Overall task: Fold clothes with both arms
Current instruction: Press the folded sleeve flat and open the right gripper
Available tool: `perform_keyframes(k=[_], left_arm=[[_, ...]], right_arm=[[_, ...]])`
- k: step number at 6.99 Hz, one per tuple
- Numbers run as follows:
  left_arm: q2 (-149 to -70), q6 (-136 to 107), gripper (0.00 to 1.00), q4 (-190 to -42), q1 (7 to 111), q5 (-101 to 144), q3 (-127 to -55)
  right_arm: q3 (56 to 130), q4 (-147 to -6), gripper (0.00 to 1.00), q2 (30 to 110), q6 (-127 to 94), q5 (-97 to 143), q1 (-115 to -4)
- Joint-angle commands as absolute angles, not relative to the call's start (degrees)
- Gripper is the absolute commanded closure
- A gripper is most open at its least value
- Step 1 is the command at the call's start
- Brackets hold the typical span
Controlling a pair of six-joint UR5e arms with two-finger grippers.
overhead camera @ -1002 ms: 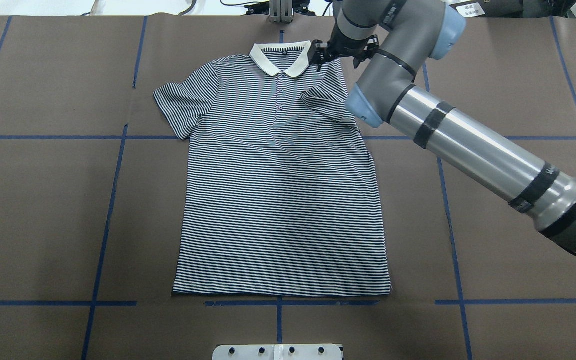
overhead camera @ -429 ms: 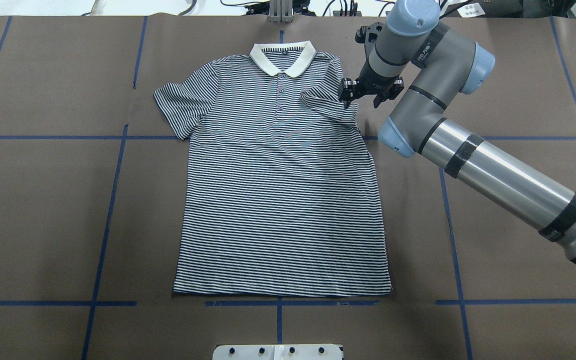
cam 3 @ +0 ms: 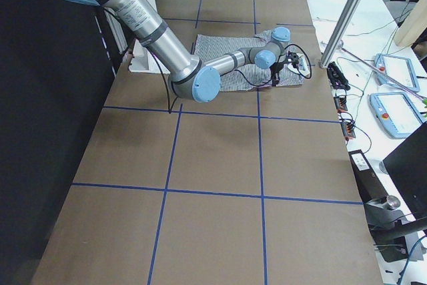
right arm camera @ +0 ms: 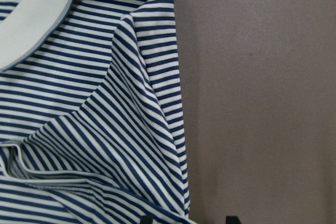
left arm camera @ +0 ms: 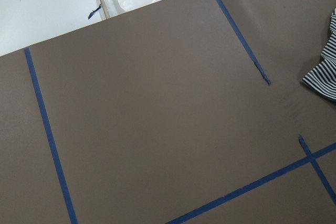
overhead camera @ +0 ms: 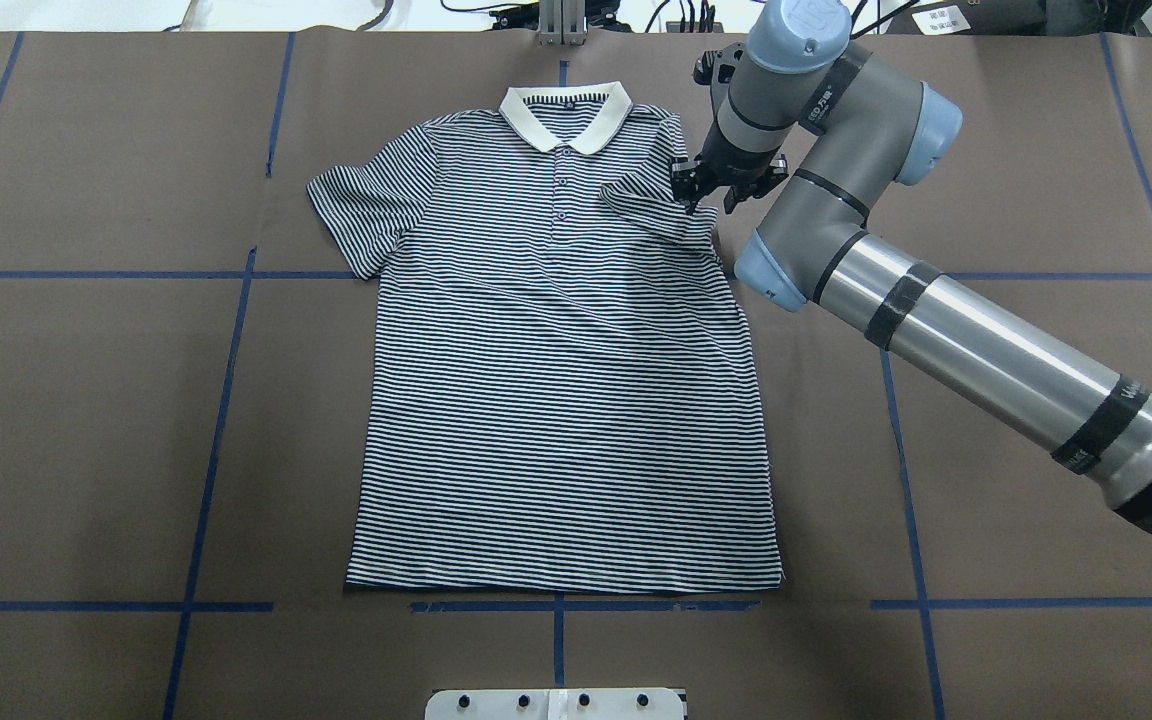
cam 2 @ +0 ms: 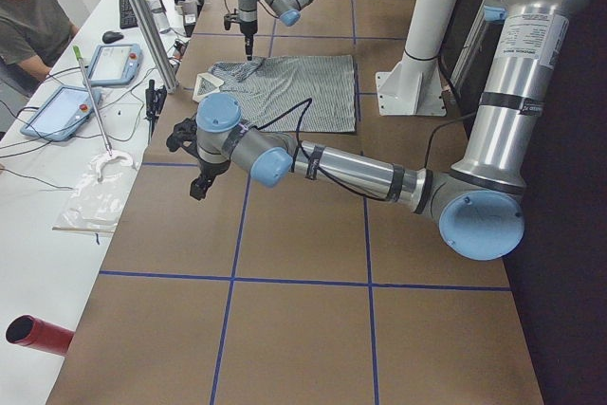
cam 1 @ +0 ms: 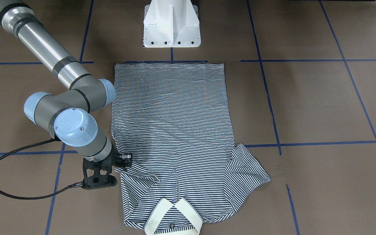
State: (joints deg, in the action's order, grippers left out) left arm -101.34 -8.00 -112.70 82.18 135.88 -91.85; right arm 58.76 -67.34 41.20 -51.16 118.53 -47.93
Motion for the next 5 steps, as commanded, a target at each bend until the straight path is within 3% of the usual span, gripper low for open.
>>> perform_keyframes(k=[1,3,4,5], left_arm=[[-101.3,-8.0,0.00,-112.7,82.2,135.9,-91.8],[-101.5,-8.0,0.00,-112.7,82.2,135.9,-91.8],[-101.5,-8.0,0.00,-112.7,82.2,135.9,-91.8],[-101.5,-8.0,0.00,-112.7,82.2,135.9,-91.8]], right_arm=[[57.6,-66.4,0.46,40.8,-51.2,118.0,-47.6],[57.7,-66.3,0.93,40.8,-51.2,118.1,-47.5],[58.1,-66.3,1.00,40.9,-51.0,118.1,-47.5],[59.0,-66.3,1.00,41.0,-50.8,118.2,-47.5]])
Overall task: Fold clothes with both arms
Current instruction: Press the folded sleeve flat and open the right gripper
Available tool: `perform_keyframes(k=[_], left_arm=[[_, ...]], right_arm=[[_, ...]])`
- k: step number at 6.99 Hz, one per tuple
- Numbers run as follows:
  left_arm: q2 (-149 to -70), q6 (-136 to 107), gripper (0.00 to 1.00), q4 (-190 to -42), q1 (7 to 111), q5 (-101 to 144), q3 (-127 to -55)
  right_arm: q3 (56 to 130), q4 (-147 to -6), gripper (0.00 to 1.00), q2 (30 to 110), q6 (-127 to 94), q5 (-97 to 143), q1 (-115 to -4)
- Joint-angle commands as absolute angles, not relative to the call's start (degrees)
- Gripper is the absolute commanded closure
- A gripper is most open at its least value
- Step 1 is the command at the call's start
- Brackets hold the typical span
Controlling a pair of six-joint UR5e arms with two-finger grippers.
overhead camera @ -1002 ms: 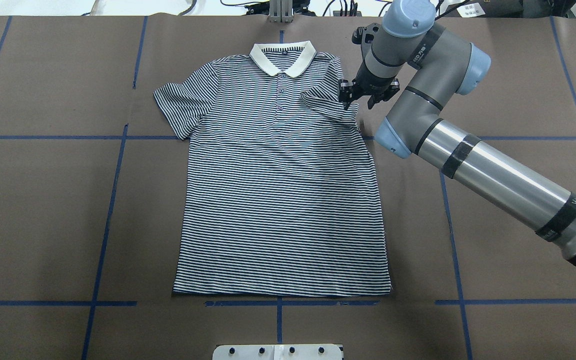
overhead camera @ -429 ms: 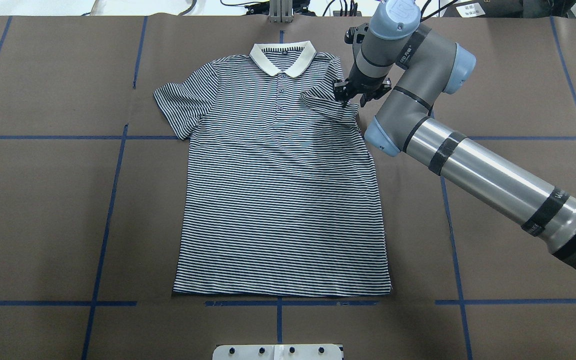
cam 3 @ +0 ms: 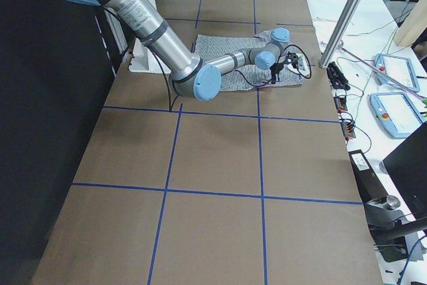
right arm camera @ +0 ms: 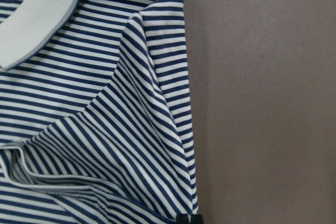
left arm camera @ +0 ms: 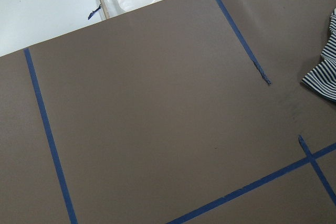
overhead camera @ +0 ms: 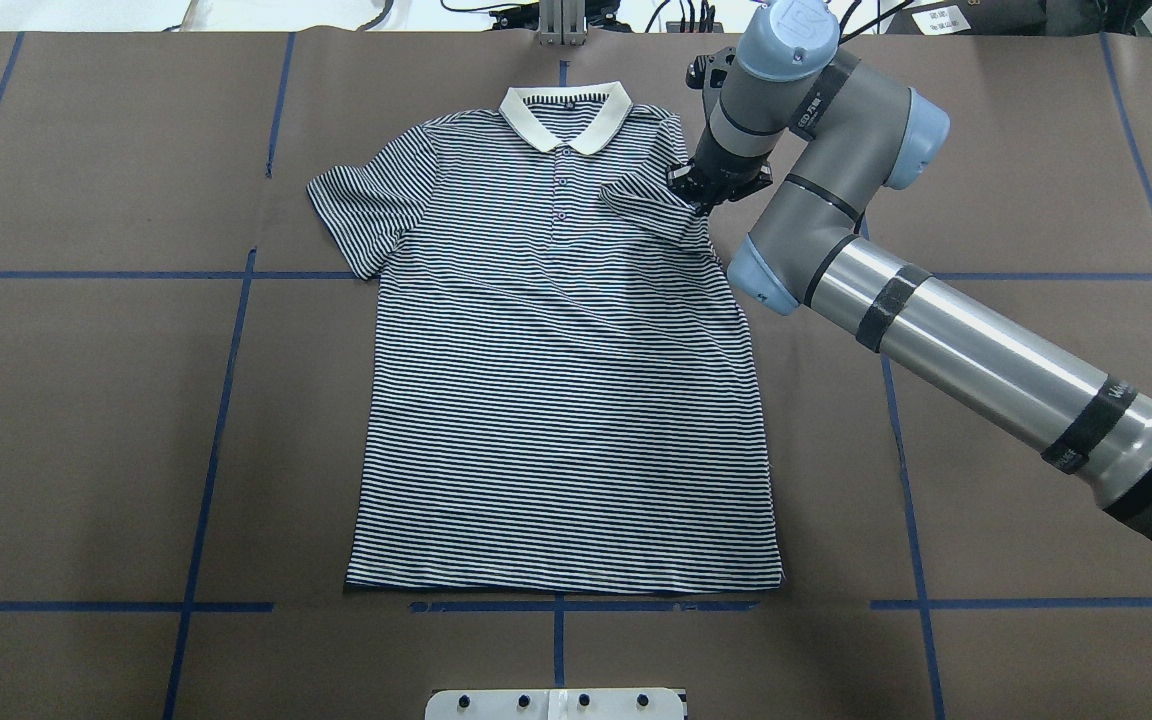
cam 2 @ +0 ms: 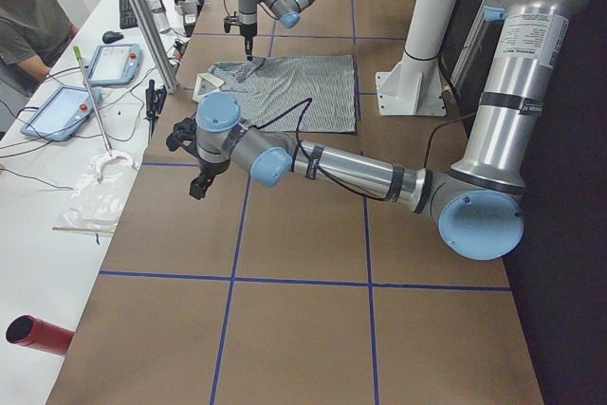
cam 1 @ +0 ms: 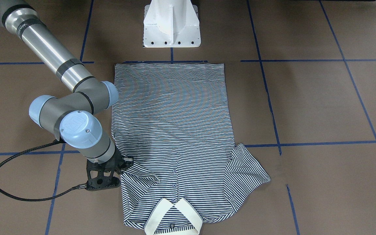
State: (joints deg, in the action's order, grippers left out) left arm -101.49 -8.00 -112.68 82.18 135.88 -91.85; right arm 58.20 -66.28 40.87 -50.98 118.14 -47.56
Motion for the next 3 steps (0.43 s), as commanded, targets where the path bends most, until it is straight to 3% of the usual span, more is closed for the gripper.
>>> perform_keyframes(k=[1,3], left_arm=[[-101.5,-8.0,0.00,-112.7,82.2,135.9,-91.8],[-101.4,-8.0,0.00,-112.7,82.3,135.9,-91.8]], right_arm=[[60.5,-66.3,1.00,41.2,-50.9,118.4,-47.5],[66.1,-66.3,1.00,42.4,-51.5,118.5,-46.1]])
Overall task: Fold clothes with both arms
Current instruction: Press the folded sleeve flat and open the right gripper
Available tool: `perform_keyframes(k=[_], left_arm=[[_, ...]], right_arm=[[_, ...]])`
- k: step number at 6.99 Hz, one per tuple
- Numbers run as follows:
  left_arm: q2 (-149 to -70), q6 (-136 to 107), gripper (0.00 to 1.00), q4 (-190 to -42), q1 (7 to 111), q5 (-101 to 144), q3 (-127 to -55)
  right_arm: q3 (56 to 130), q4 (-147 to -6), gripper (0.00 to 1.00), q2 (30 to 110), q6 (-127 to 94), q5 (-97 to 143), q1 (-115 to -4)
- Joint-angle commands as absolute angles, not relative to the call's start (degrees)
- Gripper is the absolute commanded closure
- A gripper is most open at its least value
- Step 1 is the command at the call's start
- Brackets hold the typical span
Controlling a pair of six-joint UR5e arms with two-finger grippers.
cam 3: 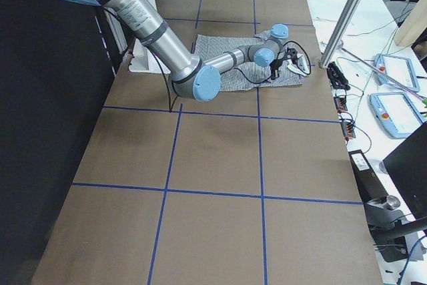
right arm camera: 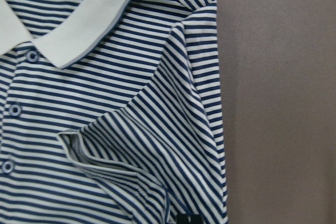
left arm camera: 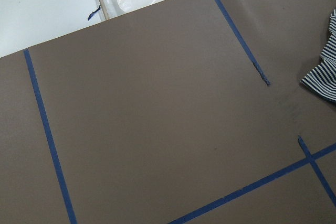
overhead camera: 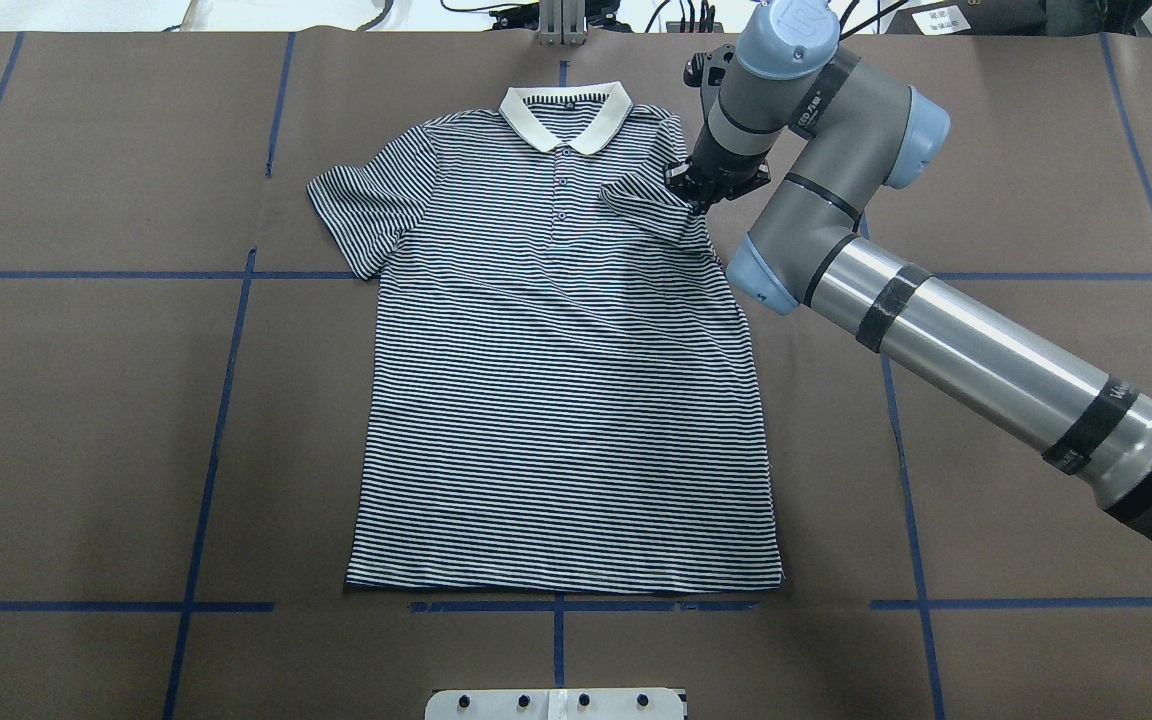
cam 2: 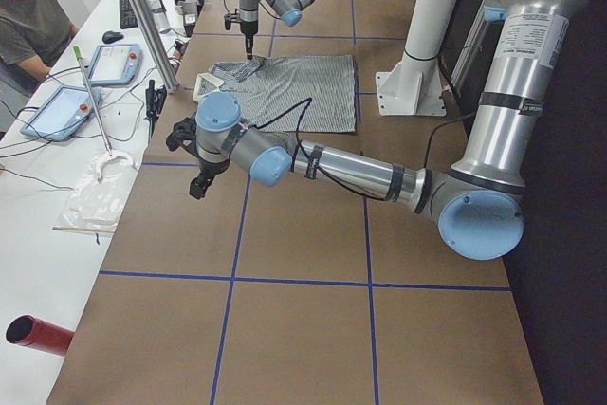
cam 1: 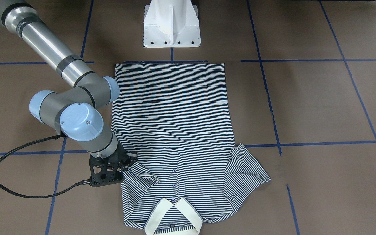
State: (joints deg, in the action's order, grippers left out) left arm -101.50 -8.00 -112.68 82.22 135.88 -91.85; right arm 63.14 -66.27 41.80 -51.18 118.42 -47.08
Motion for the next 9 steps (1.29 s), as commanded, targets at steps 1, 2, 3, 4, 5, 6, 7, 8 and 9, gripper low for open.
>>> perform_keyframes(k=[1,2,3,4,5,6,7,8,9], left_arm=[[-101.4,-8.0,0.00,-112.7,82.3,135.9,-91.8],[-101.4,-8.0,0.00,-112.8,82.3,135.9,-91.8],[-101.4,-8.0,0.00,-112.7,82.3,135.9,-91.8],[-101.4,-7.9,0.00,-112.8,82.2,135.9,-91.5],[-101.4,-7.9,0.00,-112.8,82.2,135.9,-91.4],[-101.4,-7.8,0.00,-112.8,82.2,135.9,-91.3],[-101.5,-7.8,0.00,-112.8,82.2,135.8,-91.2],[-101.9,-9.0,0.00,-112.7,82.1,135.8,-91.1],[-104.0,-16.7,0.00,-112.8,81.2,135.6,-91.2]], right_arm=[[66.5,-66.0,1.00,42.6,-51.5,118.6,-44.7],[68.6,-66.0,1.00,43.8,-51.5,118.6,-43.5],[71.9,-66.0,1.00,45.9,-51.5,118.5,-42.5],[73.6,-66.0,0.83,47.2,-51.4,118.7,-42.3],[74.7,-66.0,0.13,48.2,-50.9,118.7,-42.2],[74.9,-65.9,0.00,48.1,-50.7,118.7,-42.1],[75.0,-66.0,0.00,48.0,-50.7,118.7,-42.1],[75.6,-66.4,0.00,47.6,-50.7,119.0,-42.4],[75.7,-67.2,0.00,46.9,-51.4,119.5,-43.9]])
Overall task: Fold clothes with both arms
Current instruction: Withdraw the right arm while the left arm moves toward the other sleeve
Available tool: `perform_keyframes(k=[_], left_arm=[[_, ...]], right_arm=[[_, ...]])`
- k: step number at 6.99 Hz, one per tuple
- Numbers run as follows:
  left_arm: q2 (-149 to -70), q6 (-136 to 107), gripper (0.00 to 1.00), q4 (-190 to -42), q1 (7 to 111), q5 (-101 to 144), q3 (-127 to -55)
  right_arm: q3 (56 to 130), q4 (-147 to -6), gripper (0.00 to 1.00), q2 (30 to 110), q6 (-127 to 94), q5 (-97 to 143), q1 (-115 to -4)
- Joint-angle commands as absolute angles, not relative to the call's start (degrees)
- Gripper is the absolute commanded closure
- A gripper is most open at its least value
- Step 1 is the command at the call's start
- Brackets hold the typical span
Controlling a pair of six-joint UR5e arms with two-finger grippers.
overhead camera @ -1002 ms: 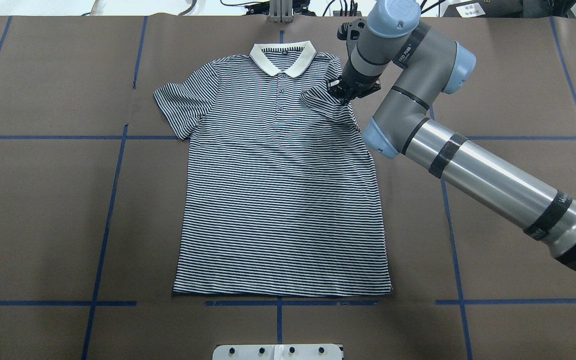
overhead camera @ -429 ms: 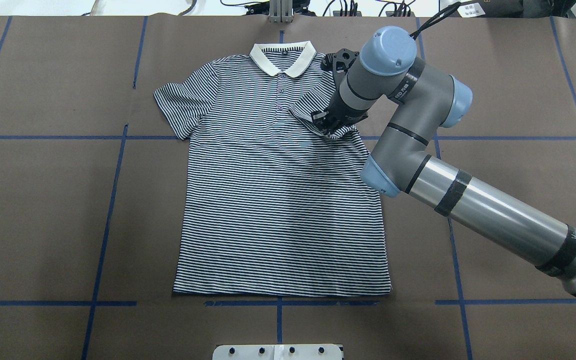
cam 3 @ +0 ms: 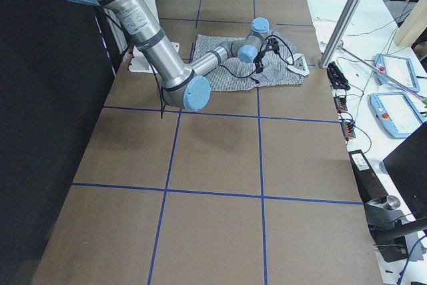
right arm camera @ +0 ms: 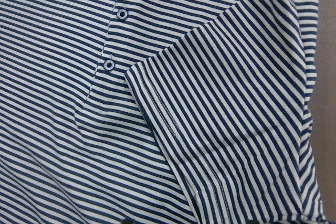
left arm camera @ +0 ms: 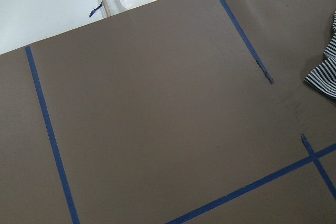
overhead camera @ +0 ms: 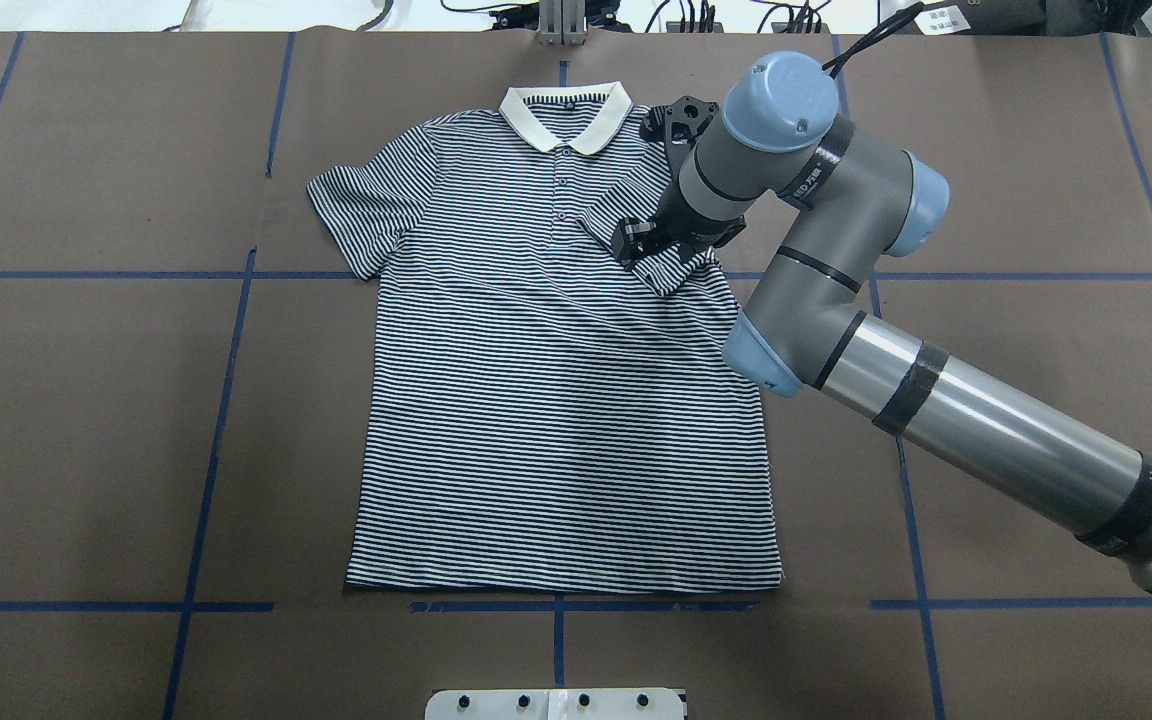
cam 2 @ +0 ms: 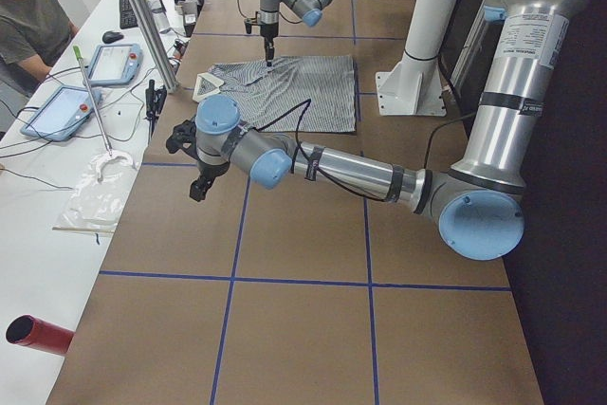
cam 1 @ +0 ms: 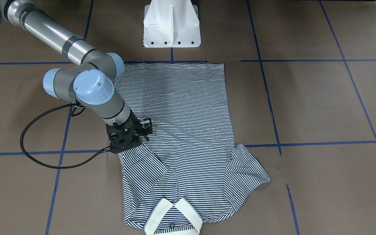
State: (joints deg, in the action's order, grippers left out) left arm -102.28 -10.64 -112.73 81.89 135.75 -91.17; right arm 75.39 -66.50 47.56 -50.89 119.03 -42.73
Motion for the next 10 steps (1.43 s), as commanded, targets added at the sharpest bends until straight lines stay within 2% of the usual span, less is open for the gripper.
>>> perform_keyframes(k=[1,3,4,5,6,7,8,10], left_arm=[[-106.5,-24.4,0.00,-112.7,77.6,135.1,-91.1],[-112.0,-38.5,0.00,-112.9,69.7,126.8,-90.3],[-115.2,-47.2,0.00,-117.5,65.2,120.9,-86.8],[-116.9,-52.2,0.00,-126.3,61.4,115.4,-79.4],[-119.6,-56.9,0.00,-131.9,58.6,111.8,-72.8],[-121.4,-59.7,0.00,-131.7,53.4,107.3,-71.5],[-126.0,-62.8,0.00,-131.8,50.0,103.3,-66.8],[-128.1,-62.7,0.00,-131.8,47.3,100.5,-63.9]], right_arm=[[76.1,-73.4,0.00,46.8,-51.5,121.4,-46.1],[85.4,-93.7,0.00,47.6,-49.3,121.8,-50.7],[90.0,-103.0,0.00,48.0,-43.6,121.8,-52.2],[92.0,-109.0,0.00,48.0,-36.4,121.7,-54.0],[93.7,-110.8,0.00,50.1,-29.8,121.9,-56.7],[97.7,-110.2,0.00,54.5,-27.7,123.5,-58.0],[99.1,-109.8,0.00,56.7,-28.0,125.0,-58.2],[99.1,-107.5,0.00,57.1,-29.5,124.9,-58.3]])
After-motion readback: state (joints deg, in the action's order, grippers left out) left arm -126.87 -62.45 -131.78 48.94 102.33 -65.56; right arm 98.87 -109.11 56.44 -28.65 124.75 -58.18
